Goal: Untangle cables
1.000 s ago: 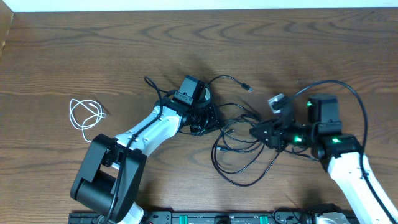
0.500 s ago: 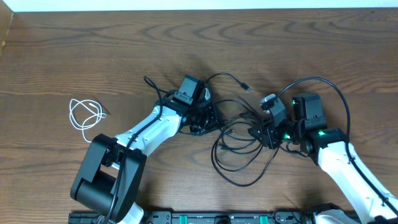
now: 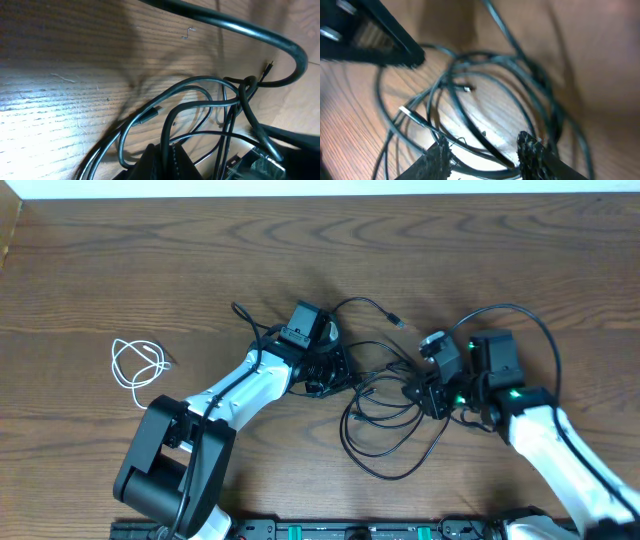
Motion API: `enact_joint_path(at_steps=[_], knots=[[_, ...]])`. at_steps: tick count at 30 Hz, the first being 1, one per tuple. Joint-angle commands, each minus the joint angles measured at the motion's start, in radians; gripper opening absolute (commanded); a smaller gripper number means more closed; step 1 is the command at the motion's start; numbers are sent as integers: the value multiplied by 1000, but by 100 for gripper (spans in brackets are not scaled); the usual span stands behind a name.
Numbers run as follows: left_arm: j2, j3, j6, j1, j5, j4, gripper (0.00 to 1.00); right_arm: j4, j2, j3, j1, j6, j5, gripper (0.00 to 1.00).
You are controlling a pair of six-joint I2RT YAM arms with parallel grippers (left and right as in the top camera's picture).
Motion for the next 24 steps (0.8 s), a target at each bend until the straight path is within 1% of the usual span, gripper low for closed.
enact_joint_path(at_steps=[1,2,3,4,5,7,8,9,11,13,16,19,22,24], knots=[[2,-2,9,2,-16,1,8,44,82,-12,5,-1,-167,36],[2,-2,9,2,-16,1,8,59,107,-12,5,-1,-252,29],[2,-2,19,2,-16,1,8,82,151,-12,5,-1,-452,9],[2,-2,35,2,-16,1,8,91,164,-12,4,-1,-530,2],[2,-2,60,1,-16,1,8,101,171,-12,3,-1,-594,2],[2,-2,148,-1,-16,1,8,139,177,-12,-9,-1,-760,2],[2,-2,192,-3,-16,1,8,172,176,-12,-20,2,-856,2],[2,-2,262,-8,-16,1,8,248,176,-11,-43,28,-996,1],[2,-2,326,-19,-16,1,7,352,173,-7,-80,181,-1017,2],[2,-2,357,-26,-16,0,7,481,173,-7,-124,319,-1018,1],[2,-2,412,-29,-16,0,7,647,173,-7,-195,413,-1018,2],[2,-2,475,-29,-24,-1,7,856,173,-7,-272,583,-1009,2],[2,-2,533,-29,-44,-13,8,1126,173,-3,-361,816,-1009,1],[2,-2,532,-29,-117,-33,8,1319,173,6,-426,1014,-1006,2]])
